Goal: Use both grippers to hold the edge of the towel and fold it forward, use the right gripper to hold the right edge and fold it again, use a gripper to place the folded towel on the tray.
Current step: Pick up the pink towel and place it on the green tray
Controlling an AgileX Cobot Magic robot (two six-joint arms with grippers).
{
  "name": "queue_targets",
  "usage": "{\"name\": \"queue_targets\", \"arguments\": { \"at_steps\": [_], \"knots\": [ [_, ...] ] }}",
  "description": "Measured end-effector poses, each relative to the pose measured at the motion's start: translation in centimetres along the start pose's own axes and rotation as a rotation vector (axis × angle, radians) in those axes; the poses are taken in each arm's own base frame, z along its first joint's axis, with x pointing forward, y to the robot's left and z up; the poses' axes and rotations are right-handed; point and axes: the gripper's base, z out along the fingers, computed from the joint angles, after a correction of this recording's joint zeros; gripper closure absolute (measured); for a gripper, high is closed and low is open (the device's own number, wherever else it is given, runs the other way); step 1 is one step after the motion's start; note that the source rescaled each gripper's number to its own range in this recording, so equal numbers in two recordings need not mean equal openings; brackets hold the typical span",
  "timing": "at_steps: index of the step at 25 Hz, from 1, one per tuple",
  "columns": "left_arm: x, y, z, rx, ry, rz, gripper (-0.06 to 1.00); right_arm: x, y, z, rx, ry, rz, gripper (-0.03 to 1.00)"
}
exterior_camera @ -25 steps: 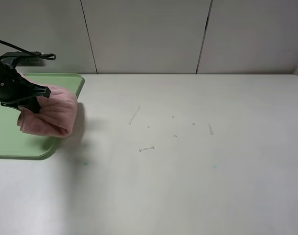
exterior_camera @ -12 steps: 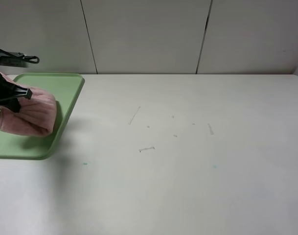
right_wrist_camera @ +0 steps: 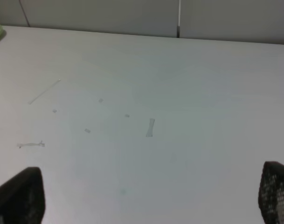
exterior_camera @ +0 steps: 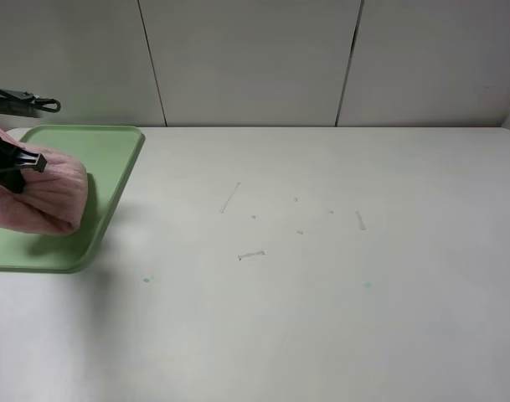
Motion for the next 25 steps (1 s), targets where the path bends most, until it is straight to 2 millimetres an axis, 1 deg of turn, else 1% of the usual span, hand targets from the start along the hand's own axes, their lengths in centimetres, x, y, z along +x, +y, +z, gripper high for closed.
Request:
{"name": "queue_targets", "arguments": {
  "at_steps": [4, 5, 6, 7, 8, 9, 10, 11, 12, 14, 16, 25],
  "knots": [
    [0.07, -0.01, 0.00, 0.001, 0.007, 0.000, 0.72, 0.00, 0.00, 0.00, 0.000, 0.000, 0.000, -0.03],
    [0.10, -0.01, 0.00, 0.001, 0.011, 0.003, 0.70, 0.00, 0.00, 0.00, 0.000, 0.000, 0.000, -0.03],
    [0.13, 0.00, 0.00, 0.001, 0.014, 0.009, 0.65, 0.00, 0.00, 0.00, 0.000, 0.000, 0.000, -0.03],
    [0.15, 0.00, 0.00, 0.000, 0.016, 0.023, 0.54, 0.00, 0.00, 0.00, 0.000, 0.000, 0.000, -0.03],
    [0.17, 0.00, 0.00, 0.000, 0.019, 0.033, 0.38, 0.00, 0.00, 0.00, 0.000, 0.000, 0.000, -0.03],
    [0.21, 0.00, 0.00, 0.001, 0.023, 0.036, 0.24, 0.00, 0.00, 0.00, 0.000, 0.000, 0.000, -0.03],
    [0.25, 0.00, 0.00, 0.001, 0.028, 0.036, 0.14, 0.00, 0.00, 0.00, 0.000, 0.000, 0.000, -0.03],
    [0.34, -0.01, -0.01, 0.002, 0.037, 0.035, 0.07, 0.00, 0.00, 0.00, 0.000, 0.000, 0.000, -0.03],
    [0.44, -0.02, -0.01, 0.003, 0.048, 0.035, 0.02, 0.00, 0.00, 0.00, 0.000, 0.000, 0.000, -0.03],
    [0.55, -0.02, -0.06, 0.004, 0.060, 0.035, -0.02, 0.00, 0.00, 0.00, 0.000, 0.000, 0.000, -0.03],
    [0.64, -0.03, -0.11, 0.005, 0.069, 0.035, -0.04, 0.00, 0.00, 0.00, 0.000, 0.000, 0.000, -0.03],
    [0.90, -0.01, -0.43, 0.006, 0.092, 0.032, -0.05, 0.00, 0.00, 0.00, 0.000, 0.000, 0.000, -0.03]
  ]
}}
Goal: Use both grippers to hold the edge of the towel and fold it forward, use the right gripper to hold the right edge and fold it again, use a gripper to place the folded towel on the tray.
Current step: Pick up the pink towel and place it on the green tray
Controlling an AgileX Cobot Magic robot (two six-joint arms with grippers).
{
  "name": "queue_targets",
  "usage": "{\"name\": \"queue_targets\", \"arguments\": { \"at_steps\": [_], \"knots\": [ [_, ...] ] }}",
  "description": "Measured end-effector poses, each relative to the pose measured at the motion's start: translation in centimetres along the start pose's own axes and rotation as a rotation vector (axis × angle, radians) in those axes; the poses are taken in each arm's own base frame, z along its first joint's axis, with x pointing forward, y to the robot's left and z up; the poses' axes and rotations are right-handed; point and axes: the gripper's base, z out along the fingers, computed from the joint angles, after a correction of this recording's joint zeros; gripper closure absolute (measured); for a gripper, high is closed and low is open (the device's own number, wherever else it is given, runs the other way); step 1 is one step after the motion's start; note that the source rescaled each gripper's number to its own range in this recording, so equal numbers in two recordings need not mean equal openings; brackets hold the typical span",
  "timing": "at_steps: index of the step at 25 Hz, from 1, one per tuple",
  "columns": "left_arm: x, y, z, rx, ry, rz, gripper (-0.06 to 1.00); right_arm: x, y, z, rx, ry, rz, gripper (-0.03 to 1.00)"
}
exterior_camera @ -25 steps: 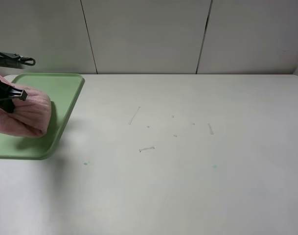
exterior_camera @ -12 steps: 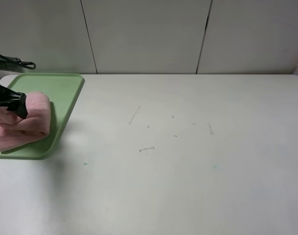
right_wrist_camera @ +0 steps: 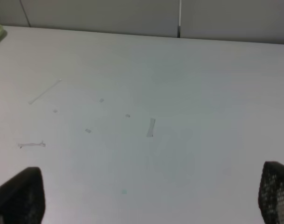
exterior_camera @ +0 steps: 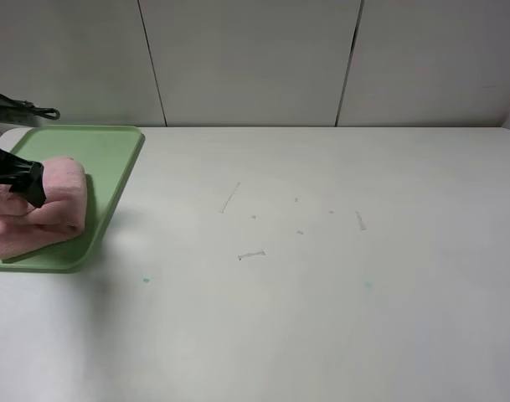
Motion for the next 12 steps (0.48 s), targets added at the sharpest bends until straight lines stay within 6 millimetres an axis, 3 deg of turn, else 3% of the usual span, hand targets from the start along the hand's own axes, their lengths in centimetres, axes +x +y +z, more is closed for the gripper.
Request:
{"name": "queue_targets", "arguments": {
  "at_steps": [12],
  "knots": [
    [0.6, 0.0, -3.1, 0.008, -0.039, -0.034, -0.05, 0.0, 0.0, 0.0, 0.000, 0.000, 0.002, -0.03]
  ]
}}
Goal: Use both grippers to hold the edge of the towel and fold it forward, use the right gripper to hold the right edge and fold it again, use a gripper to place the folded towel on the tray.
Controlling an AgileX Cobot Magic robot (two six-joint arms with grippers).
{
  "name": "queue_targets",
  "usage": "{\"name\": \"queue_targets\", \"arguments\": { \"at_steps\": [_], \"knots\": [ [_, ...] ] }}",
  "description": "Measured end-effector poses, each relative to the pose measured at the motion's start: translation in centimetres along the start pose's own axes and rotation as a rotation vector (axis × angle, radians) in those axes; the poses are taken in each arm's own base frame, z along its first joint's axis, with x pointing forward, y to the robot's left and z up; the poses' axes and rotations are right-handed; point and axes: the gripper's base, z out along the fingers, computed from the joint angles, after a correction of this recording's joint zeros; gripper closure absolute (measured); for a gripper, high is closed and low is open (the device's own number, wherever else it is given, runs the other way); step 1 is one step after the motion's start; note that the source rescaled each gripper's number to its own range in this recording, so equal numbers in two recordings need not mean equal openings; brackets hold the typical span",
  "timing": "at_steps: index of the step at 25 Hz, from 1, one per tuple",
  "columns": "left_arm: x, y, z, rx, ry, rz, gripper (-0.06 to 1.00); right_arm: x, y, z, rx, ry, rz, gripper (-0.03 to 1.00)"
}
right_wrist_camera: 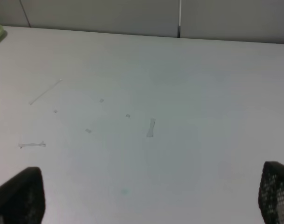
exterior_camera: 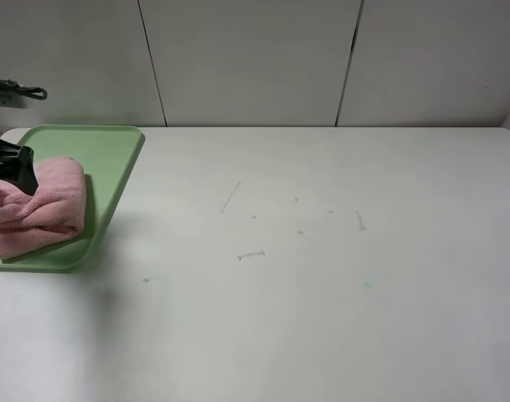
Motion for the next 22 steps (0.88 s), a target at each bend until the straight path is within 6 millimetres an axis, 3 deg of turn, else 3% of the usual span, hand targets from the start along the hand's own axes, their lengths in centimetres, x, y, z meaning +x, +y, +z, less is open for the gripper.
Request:
{"name": "queue_targets", "arguments": {
  "at_steps": [6, 12, 22],
  "knots": [
    [0.7, 0.0, -2.1, 0.002, -0.005, -0.014, -0.05, 0.0, 0.0, 0.0, 0.000, 0.000, 0.000, -0.03],
    [2.1, -0.1, -6.1, 0.012, -0.044, -0.041, -0.06, 0.0, 0.0, 0.0, -0.001, 0.000, 0.000, -0.03],
    [6.4, -0.8, -12.2, 0.057, -0.033, -0.078, -0.06, 0.0, 0.0, 0.0, -0.001, 0.000, 0.001, -0.03]
  ]
}}
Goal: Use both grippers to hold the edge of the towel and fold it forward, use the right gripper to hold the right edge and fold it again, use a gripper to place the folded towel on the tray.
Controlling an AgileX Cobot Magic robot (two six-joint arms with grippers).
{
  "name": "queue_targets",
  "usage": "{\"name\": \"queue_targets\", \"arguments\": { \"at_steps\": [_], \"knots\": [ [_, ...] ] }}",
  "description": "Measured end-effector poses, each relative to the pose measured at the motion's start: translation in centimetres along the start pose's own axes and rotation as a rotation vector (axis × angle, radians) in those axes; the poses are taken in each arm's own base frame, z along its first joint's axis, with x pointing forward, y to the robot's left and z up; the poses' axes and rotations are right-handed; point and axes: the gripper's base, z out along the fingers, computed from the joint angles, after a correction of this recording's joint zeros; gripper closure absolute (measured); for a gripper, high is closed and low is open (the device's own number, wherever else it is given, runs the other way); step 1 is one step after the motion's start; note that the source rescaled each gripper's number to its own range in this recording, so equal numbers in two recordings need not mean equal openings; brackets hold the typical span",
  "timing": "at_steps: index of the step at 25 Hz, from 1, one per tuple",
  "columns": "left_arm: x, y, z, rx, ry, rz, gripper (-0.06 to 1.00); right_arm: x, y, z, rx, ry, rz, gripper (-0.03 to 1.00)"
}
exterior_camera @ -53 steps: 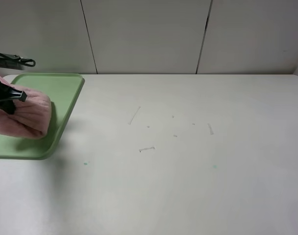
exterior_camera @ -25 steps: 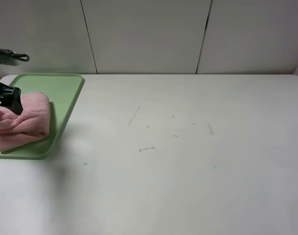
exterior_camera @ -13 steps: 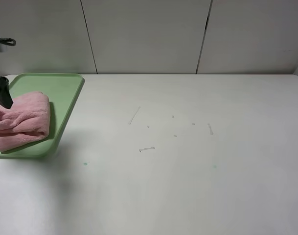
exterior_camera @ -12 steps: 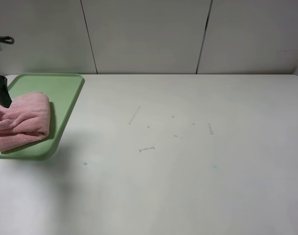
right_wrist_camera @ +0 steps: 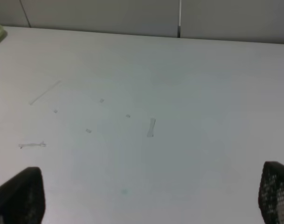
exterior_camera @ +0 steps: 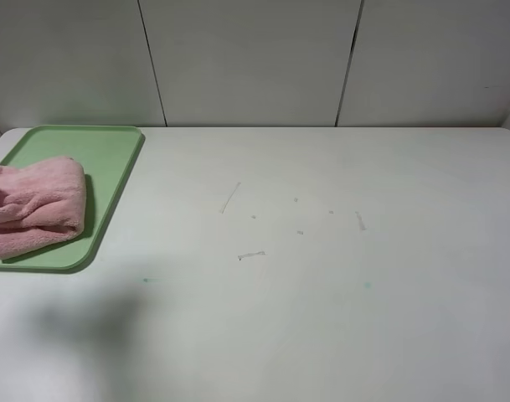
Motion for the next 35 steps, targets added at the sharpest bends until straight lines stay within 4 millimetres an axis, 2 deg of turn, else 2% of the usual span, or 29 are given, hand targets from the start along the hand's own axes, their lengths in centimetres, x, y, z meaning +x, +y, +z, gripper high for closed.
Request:
{"name": "queue_targets", "arguments": {
  "at_steps": [3, 7, 15, 21, 28, 35],
  "knots": [
    [1.7, -0.2, -1.6, -0.003, -0.033, -0.002, -0.06, 0.0, 0.0, 0.0, 0.000, 0.000, 0.000, -0.03],
    [4.7, -0.6, -2.5, -0.005, -0.088, -0.005, -0.06, 0.0, 0.0, 0.0, 0.000, 0.000, 0.000, -0.03],
    [10.5, -2.4, -2.5, 0.044, -0.254, 0.042, -0.06, 0.0, 0.0, 0.0, 0.000, 0.000, 0.000, -0.03],
    [14.6, -3.1, -2.2, 0.067, -0.305, 0.095, -0.06, 0.0, 0.0, 0.0, 0.000, 0.000, 0.000, -0.03],
    [17.1, -3.6, -0.8, 0.120, -0.348, 0.099, -0.06, 0.0, 0.0, 0.0, 0.000, 0.000, 0.000, -0.03],
    [18.0, -4.1, -0.8, 0.176, -0.385, 0.188, -0.06, 0.0, 0.0, 0.0, 0.000, 0.000, 0.000, -0.03]
  ]
}}
